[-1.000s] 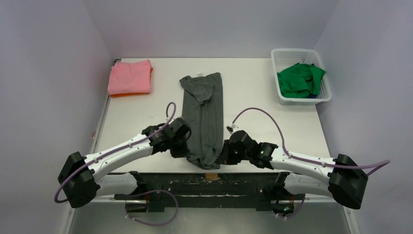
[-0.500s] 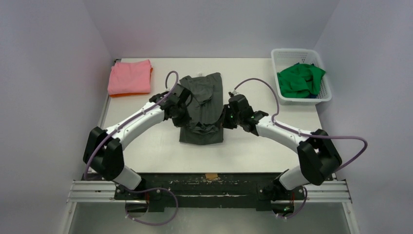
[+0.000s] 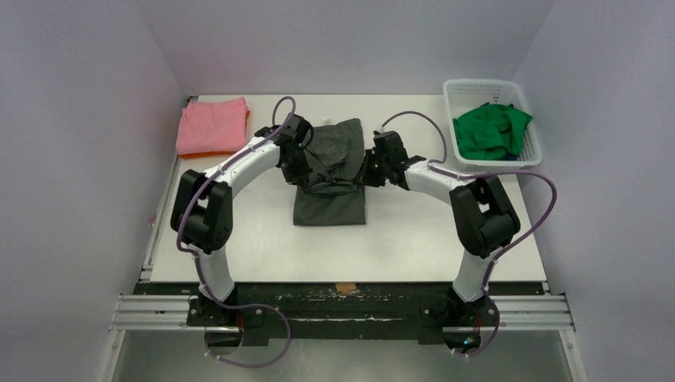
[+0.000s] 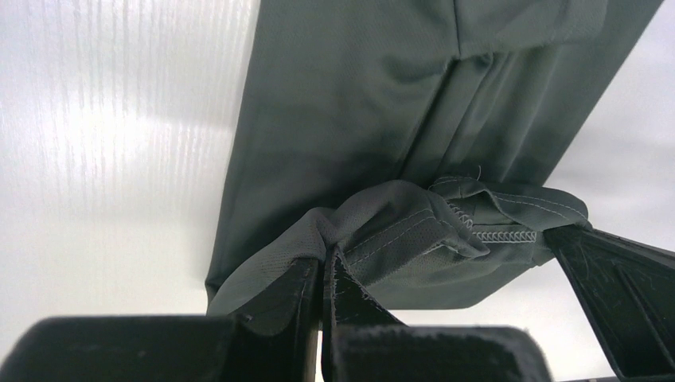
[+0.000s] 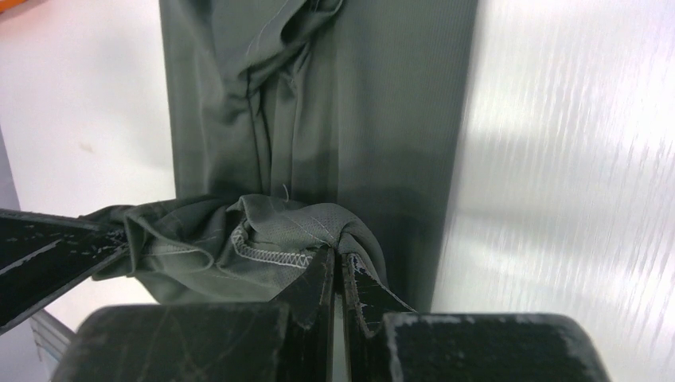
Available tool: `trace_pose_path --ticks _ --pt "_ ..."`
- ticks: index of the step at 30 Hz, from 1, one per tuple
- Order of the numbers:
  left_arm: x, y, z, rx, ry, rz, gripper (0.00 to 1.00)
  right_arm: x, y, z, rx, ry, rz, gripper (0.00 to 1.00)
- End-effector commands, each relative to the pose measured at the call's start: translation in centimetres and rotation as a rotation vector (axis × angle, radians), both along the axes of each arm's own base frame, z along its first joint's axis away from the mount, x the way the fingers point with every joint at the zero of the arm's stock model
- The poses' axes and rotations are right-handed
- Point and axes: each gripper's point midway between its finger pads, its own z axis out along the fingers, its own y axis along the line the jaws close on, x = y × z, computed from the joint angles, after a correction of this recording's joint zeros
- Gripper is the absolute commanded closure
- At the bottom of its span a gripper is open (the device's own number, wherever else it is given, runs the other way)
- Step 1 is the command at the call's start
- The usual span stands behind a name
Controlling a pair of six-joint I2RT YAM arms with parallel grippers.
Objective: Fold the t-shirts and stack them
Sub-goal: Fold the folded rectangular tshirt in 1/3 of the way
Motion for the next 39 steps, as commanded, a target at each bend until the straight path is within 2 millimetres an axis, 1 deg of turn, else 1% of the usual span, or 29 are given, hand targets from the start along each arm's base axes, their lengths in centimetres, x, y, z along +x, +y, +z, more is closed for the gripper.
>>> trace_pose_path --ticks 1,2,3,5,7,8,9,10,11,12,13,14,15,18,20,21,22,23,25,26,30,34,36,39 --pt "2.4 0.3 1.1 -0.017 -0.039 -0.002 0.95 3.0 0.8 1.8 0.022 -0.092 0.025 0.97" --pt "2.6 0.4 0.7 -0.016 -0.031 0.001 0.88 3.5 0.8 1.7 0.022 -0.099 0.021 0.91" --pt "3.2 0.3 0.9 -0.022 -0.040 -0.002 0.82 4.1 0.7 1.9 0.025 -0.108 0.014 0.83" --pt "4.3 0.1 1.4 -0.046 -0.057 -0.011 0.62 5.6 0.5 2.8 0.034 -0.135 -0.002 0.72" --pt "5.7 0.1 2.9 -0.063 -0.091 -0.020 0.41 6.8 0.1 4.2 0.036 -0.160 -0.011 0.57" --pt "6.1 0.3 3.8 -0.070 -0.107 -0.027 0.33 7.2 -0.1 5.1 0.032 -0.183 -0.008 0.42" --pt "6.3 0.6 4.7 -0.069 -0.121 -0.028 0.27 7.2 -0.3 6.1 0.023 -0.209 0.000 0.26" --pt "6.2 1.0 5.6 -0.064 -0.145 -0.023 0.21 7.1 -0.6 6.8 0.012 -0.231 0.004 0.15" --pt "5.8 1.4 6.5 -0.060 -0.169 -0.020 0.15 6.7 -1.1 7.3 -0.001 -0.249 0.001 0.13" --pt "5.2 1.7 7.1 -0.060 -0.187 -0.018 0.11 5.8 -1.5 6.9 -0.014 -0.245 0.004 0.08" --pt "4.5 2.1 7.5 -0.067 -0.207 -0.015 0.04 4.8 -1.7 6.8 -0.012 -0.248 0.021 0.07" --pt "3.5 2.4 7.6 -0.073 -0.218 -0.014 0.00 3.8 -1.5 6.9 -0.003 -0.255 0.052 0.06" --pt "2.6 2.6 7.7 -0.084 -0.233 -0.010 0.00 2.5 -1.2 6.6 0.000 -0.254 0.094 0.06" --pt "-0.8 3.3 6.8 -0.116 -0.227 -0.009 0.00 -1.3 1.1 5.5 -0.012 -0.257 0.268 0.07" --pt "-3.0 3.5 5.5 -0.144 -0.204 -0.009 0.00 -3.4 3.2 4.5 -0.039 -0.254 0.372 0.08" --pt "-4.2 3.6 4.7 -0.156 -0.187 -0.009 0.00 -4.1 4.1 4.0 -0.047 -0.248 0.410 0.08" --pt "-5.6 3.9 3.4 -0.158 -0.157 -0.006 0.00 -4.6 5.0 3.7 -0.045 -0.245 0.440 0.08" --pt "-6.6 4.2 2.7 -0.159 -0.142 -0.004 0.00 -4.8 5.8 3.4 -0.039 -0.244 0.463 0.09" --pt "-8.3 4.9 1.5 -0.144 -0.115 0.007 0.00 -4.4 6.9 2.8 -0.036 -0.248 0.474 0.09" --pt "-8.9 5.2 1.3 -0.143 -0.113 0.013 0.00 -4.1 7.3 2.5 -0.040 -0.250 0.476 0.09" --pt "-10.8 5.8 -0.4 -0.136 -0.072 0.018 0.00 -2.1 8.7 1.9 -0.056 -0.266 0.477 0.09" --pt "-11.5 6.1 -1.0 -0.124 -0.053 0.019 0.00 -0.1 8.8 0.4 -0.123 -0.266 0.450 0.09" --pt "-11.5 6.3 -1.2 -0.116 -0.053 0.023 0.00 0.5 9.2 0.0 -0.126 -0.271 0.445 0.10" --pt "-11.5 6.2 -1.3 -0.114 -0.049 0.022 0.00 1.6 9.0 -0.8 -0.159 -0.272 0.416 0.10"
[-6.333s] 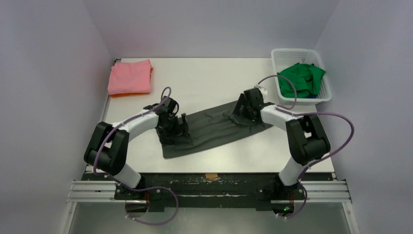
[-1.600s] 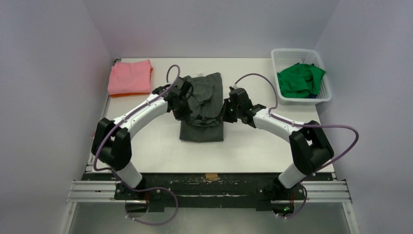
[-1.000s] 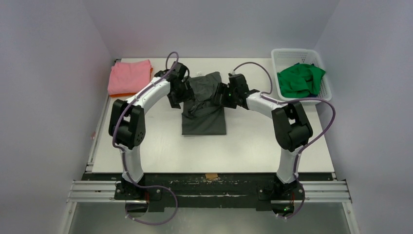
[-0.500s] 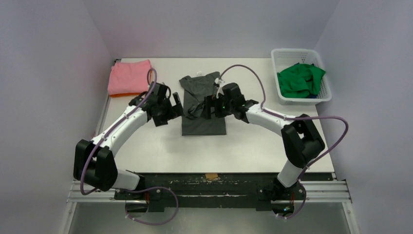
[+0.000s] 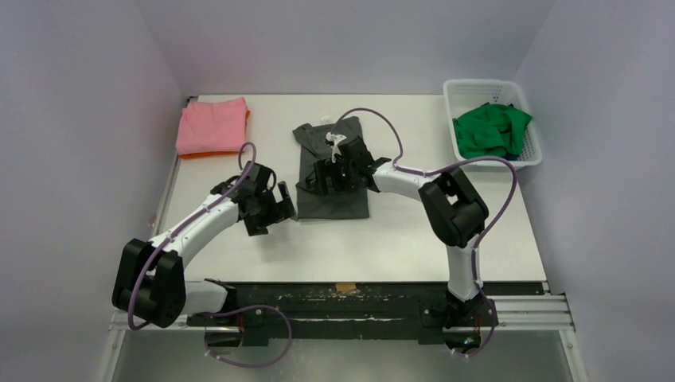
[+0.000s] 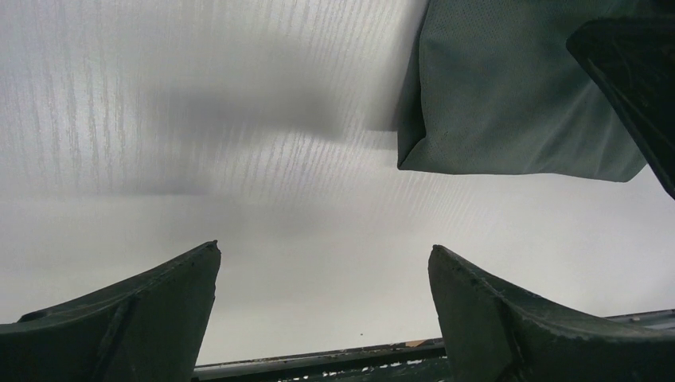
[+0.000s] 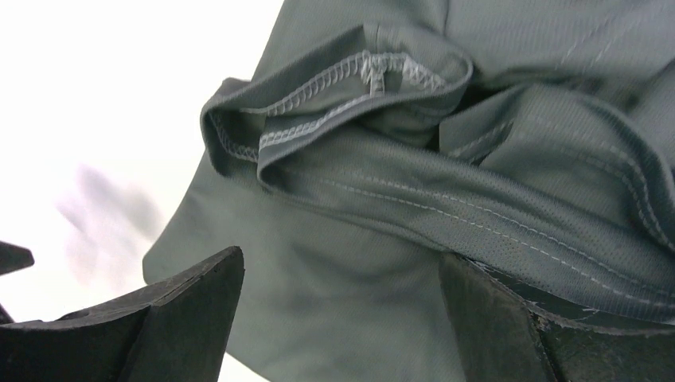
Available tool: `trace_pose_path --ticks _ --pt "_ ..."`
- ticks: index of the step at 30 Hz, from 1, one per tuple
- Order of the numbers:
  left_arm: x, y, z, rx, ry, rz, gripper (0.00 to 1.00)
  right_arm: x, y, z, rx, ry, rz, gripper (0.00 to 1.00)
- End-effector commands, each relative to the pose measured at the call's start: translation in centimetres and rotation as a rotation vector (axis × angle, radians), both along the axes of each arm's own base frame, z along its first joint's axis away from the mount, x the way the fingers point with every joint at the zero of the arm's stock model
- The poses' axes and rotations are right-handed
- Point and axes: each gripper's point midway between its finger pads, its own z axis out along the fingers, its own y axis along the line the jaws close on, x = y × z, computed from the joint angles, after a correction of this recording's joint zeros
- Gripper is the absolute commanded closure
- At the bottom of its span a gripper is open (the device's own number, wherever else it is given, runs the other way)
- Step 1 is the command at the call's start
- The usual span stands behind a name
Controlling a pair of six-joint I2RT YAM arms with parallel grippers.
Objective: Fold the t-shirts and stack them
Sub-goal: Fold the folded rectangular tshirt in 1/3 of the way, then grab one side of the 2/3 rectangular tshirt with both arms
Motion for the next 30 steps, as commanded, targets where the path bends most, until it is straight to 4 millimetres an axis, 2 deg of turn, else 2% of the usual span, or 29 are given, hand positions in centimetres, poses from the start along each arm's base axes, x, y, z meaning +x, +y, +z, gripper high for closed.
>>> trace_pose_path --ticks 1,4,11,14,17,20,23,26,29,30 --pt "0.7 -0.5 0.5 -0.025 -0.039 0.006 0.00 3.3 0.5 1.4 -0.016 -0.112 -0.045 0.10" --pt "0.7 -0.5 0.3 -0.022 -0.032 0.005 0.00 4.8 0.5 1.6 -0.019 -0.157 -0.081 0.10" --pt "0.4 -0.4 -0.2 -0.015 -0.009 0.006 0.00 10.4 1.2 5.8 0.078 -0.301 -0.190 0.09" --pt "0.4 -0.4 -0.1 -0.013 -0.009 0.006 0.00 14.0 0.3 7.0 0.143 -0.320 -0.281 0.09" --pt "0.2 -0.3 0.0 -0.010 -0.005 0.006 0.00 17.4 -0.6 7.1 0.205 -0.309 -0.340 0.09" --pt "0.1 -0.1 -0.1 -0.001 -0.005 0.010 0.00 19.5 -1.1 8.0 0.236 -0.299 -0.339 0.09" --pt "0.4 -0.3 -0.2 -0.010 -0.003 0.010 0.00 19.3 -1.6 10.2 0.234 -0.336 -0.308 0.09" --pt "1.3 -1.0 -0.3 -0.033 -0.009 0.011 0.00 17.5 -2.6 12.3 0.228 -0.358 -0.298 0.09" --pt "3.1 -2.1 -0.4 -0.064 -0.014 0.016 0.04 14.4 -4.9 12.2 0.193 -0.326 -0.337 0.08" --pt "3.6 -2.5 -0.3 -0.073 -0.011 0.017 0.06 13.2 -5.8 11.6 0.177 -0.305 -0.355 0.08"
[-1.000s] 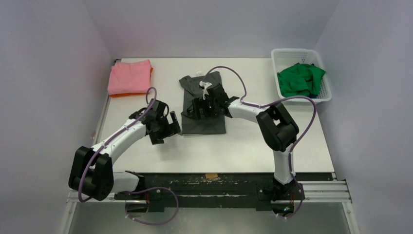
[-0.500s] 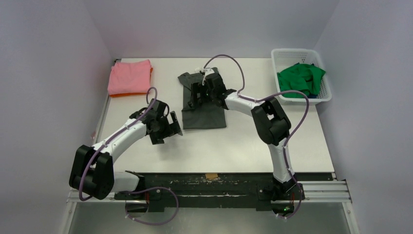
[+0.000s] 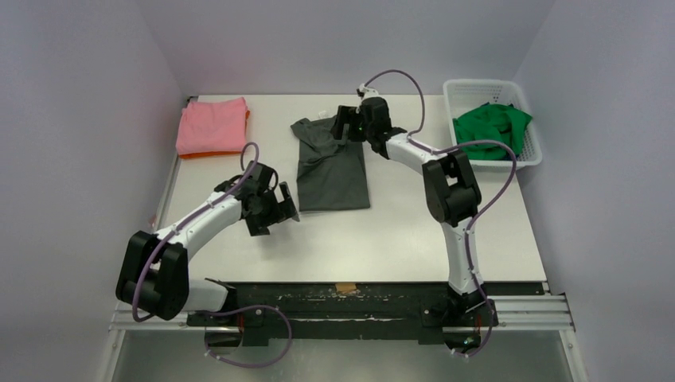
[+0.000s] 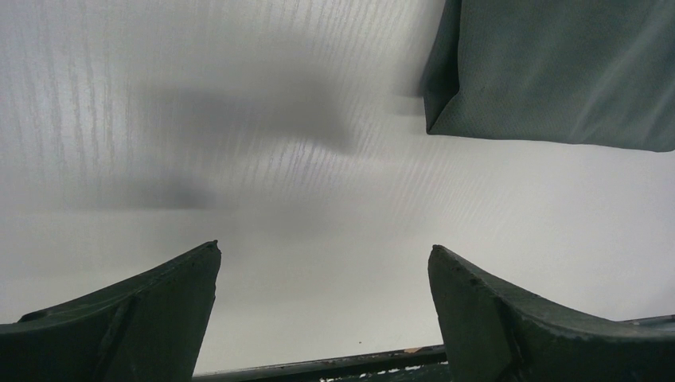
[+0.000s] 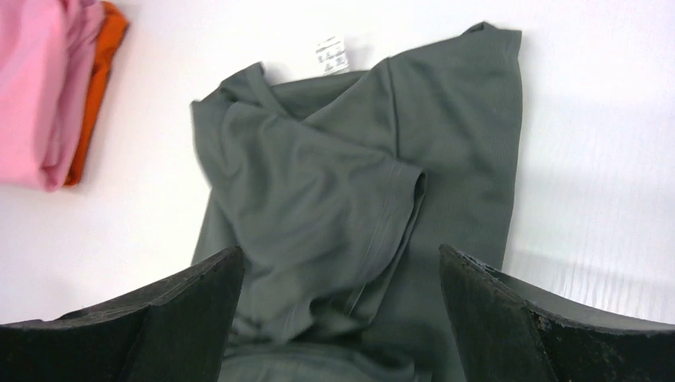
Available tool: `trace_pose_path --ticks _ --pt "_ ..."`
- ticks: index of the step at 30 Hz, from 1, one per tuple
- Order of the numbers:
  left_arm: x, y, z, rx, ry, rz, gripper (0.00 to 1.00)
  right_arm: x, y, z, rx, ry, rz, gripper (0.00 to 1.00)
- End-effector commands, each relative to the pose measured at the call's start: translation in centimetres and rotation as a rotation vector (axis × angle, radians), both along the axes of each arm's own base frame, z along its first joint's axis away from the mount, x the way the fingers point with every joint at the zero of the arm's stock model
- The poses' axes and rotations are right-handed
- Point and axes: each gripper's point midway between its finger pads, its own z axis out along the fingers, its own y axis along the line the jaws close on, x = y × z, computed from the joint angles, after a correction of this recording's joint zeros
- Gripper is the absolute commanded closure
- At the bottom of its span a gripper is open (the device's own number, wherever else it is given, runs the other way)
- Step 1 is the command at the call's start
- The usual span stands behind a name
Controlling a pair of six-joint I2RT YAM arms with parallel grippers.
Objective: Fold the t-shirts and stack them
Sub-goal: Grab one side of the 2/3 rectangular tshirt with both arms
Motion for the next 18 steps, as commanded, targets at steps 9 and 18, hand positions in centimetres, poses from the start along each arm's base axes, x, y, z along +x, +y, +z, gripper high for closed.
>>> trace_pose_path --ticks 9,18 --pt "7.0 -4.7 -0.6 -0.135 -0.030 0.017 0.39 -14.7 -4.6 -1.6 0.045 0.194 -0.006 0.11" --pt "6.1 -6.1 -4.1 -0.121 0.077 -0.022 0.82 -19.0 -5.9 -5.4 0.069 0.336 -0.040 0.23"
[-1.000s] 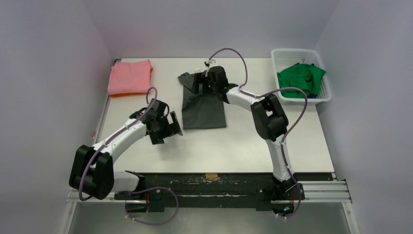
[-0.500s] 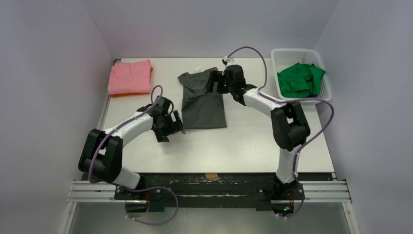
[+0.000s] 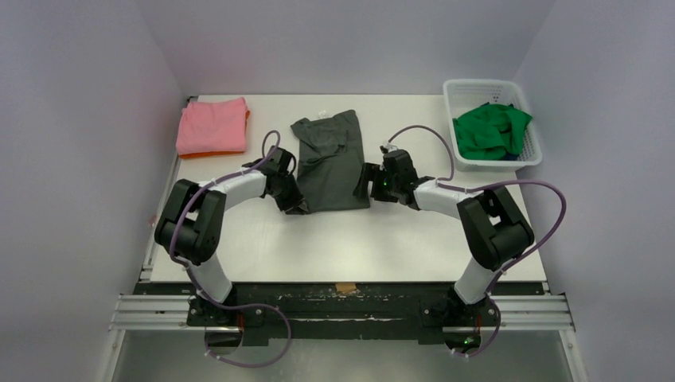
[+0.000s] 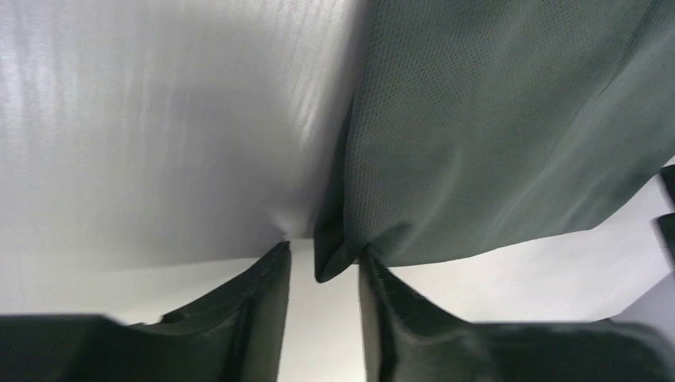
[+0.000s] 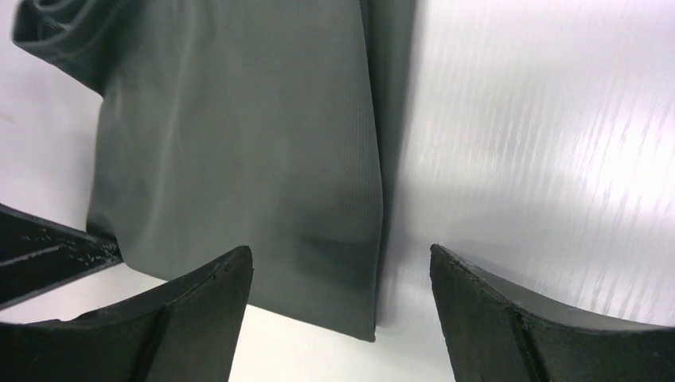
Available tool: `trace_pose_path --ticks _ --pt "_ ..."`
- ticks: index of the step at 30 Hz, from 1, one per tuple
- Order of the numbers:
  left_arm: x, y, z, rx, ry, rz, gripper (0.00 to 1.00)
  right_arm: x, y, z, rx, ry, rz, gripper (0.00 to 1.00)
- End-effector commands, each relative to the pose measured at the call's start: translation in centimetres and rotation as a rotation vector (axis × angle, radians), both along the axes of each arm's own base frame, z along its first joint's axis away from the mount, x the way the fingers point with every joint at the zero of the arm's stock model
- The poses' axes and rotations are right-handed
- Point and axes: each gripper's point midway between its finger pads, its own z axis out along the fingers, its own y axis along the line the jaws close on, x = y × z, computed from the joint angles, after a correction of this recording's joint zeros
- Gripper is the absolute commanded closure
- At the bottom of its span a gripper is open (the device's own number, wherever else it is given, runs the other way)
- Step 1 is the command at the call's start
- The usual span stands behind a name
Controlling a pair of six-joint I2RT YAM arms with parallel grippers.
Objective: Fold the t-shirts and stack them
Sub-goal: Grab one side of the 2/3 rectangular tshirt with both arms
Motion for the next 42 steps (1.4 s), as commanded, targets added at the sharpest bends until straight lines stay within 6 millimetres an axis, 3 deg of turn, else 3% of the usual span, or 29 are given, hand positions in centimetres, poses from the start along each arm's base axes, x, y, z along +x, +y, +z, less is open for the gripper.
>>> trace_pose_path --ticks 1,7,9,11,22,24,26,28,32,38,42 --pt "-0.3 -0.9 -1.4 0.014 0.028 -0.022 0.84 -1.0 0.2 0.8 0.067 0.011 -0.030 0.24" --pt "-0.2 0.5 -2.3 0.101 0.052 0.004 0.93 -2.0 0.1 -1.1 0.068 0.064 -0.026 0.27" --pt "0.0 0.5 -2.3 0.103 0.044 0.003 1.00 -2.2 0.1 -1.4 0.068 0.072 -0.024 0.28" --pt "0.2 0.4 -2.1 0.100 0.028 -0.011 1.00 -2.3 0.2 -1.6 0.073 0.076 -0.020 0.31" --pt "-0.2 0.6 -1.7 0.083 -0.016 -0.031 1.00 -3.8 0.3 -3.1 0.046 0.135 -0.001 0.61" --pt "-0.5 0.5 -1.8 0.078 -0.014 -0.036 1.00 -4.2 0.0 -3.4 0.031 0.149 -0.008 0.74" --pt "-0.7 0.5 -1.8 0.071 -0.014 -0.038 1.00 -4.5 -0.1 -3.4 0.018 0.153 0.002 0.95" --pt "-1.4 0.5 -1.6 0.064 -0.012 -0.042 1.00 -5.1 0.1 -3.2 0.017 0.157 0.020 1.00" --pt "-4.5 0.9 -0.4 0.089 -0.018 -0.077 1.00 -8.2 0.4 -1.4 0.032 0.185 0.078 1.00" --pt "-12.7 1.4 3.6 0.139 -0.102 -0.172 1.00 -16.1 -0.3 2.5 0.056 0.234 0.219 1.00" --pt "-16.2 0.9 6.8 0.048 -0.186 -0.202 1.00 -20.3 -0.8 5.4 0.107 0.248 0.293 1.00"
